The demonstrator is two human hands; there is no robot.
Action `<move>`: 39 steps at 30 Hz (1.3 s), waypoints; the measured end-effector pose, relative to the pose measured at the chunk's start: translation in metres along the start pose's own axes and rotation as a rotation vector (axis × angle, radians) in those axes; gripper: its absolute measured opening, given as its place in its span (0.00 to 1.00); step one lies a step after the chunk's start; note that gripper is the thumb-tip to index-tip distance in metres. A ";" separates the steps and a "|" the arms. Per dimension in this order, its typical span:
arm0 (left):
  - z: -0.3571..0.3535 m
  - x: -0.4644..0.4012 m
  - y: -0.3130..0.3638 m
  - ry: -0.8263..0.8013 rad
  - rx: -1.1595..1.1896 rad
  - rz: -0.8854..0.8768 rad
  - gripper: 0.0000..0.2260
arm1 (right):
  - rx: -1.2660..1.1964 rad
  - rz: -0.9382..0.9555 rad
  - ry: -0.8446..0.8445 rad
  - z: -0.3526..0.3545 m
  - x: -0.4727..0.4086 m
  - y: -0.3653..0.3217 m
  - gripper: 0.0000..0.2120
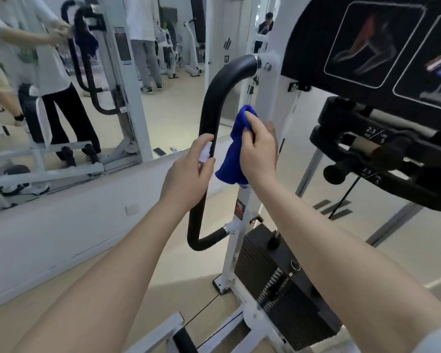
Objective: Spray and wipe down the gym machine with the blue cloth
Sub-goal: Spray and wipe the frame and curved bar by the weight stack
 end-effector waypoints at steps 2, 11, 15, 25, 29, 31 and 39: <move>0.014 -0.036 0.011 0.130 0.027 -0.054 0.19 | 0.011 0.093 0.026 0.001 -0.031 -0.017 0.17; 0.034 -0.100 0.034 0.287 -0.128 -0.101 0.16 | 0.027 0.140 0.000 0.000 -0.066 -0.028 0.17; 0.030 -0.101 0.025 0.307 -0.141 -0.049 0.15 | 0.016 0.147 -0.023 -0.001 -0.065 -0.027 0.17; -0.008 -0.072 -0.036 0.183 0.080 0.170 0.12 | 0.287 0.424 -0.054 -0.013 -0.044 -0.035 0.15; -0.004 -0.077 -0.019 0.119 0.266 0.103 0.24 | 0.640 0.632 0.026 -0.032 -0.051 -0.061 0.15; -0.004 -0.084 -0.015 0.086 0.276 0.134 0.29 | 0.787 0.684 -0.069 -0.042 -0.053 -0.065 0.15; -0.005 -0.080 -0.001 0.206 0.172 0.111 0.18 | 0.637 0.223 0.093 0.032 -0.128 -0.061 0.19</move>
Point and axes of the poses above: each hand's wrist, its own x-axis away from the middle knuckle, its own z-axis out of the back of the hand, y = z × x, the point moved 6 cm from there along -x, towards the middle knuckle, and after that the axes turned 6 degrees about -x, right-handed, at the moved point
